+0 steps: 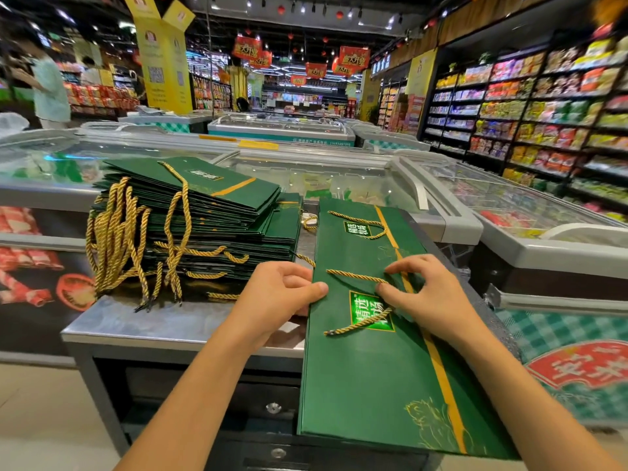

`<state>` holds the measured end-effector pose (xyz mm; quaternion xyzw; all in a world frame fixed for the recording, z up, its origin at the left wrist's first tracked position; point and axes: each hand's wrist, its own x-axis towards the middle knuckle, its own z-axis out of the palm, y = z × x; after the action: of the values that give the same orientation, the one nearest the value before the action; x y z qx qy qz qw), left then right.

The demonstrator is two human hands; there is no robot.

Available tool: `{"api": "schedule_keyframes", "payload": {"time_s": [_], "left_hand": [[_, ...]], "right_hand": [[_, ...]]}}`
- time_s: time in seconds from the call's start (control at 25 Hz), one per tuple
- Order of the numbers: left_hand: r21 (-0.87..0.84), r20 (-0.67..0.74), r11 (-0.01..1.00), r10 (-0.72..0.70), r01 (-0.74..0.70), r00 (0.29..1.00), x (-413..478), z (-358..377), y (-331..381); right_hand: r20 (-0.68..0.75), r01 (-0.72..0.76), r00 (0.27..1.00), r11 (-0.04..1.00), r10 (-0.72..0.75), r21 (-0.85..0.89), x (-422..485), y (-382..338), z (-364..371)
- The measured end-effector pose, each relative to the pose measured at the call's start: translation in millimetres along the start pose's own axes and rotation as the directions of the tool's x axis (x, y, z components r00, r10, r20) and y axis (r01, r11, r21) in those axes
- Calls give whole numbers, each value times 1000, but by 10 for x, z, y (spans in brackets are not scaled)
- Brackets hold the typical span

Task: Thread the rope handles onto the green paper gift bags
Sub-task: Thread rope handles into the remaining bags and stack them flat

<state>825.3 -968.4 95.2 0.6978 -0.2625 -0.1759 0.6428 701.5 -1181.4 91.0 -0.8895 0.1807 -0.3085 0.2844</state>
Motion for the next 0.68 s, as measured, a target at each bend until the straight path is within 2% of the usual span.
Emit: {"api": "schedule_keyframes", "payload": {"time_s": [0.2, 0.36, 0.68], "left_hand": [[-9, 8, 1000, -5, 5, 1000, 31, 7, -28], [-8, 26, 1000, 1, -1, 1000, 24, 20, -26], [-3, 33, 1000, 7, -7, 999, 38, 11, -46]], "right_hand": [[-61, -15, 998, 999, 18, 52, 3, 31, 12], [-78, -76, 993, 988, 87, 133, -14, 41, 6], [-80, -67, 994, 991, 77, 118, -17, 40, -9]]}}
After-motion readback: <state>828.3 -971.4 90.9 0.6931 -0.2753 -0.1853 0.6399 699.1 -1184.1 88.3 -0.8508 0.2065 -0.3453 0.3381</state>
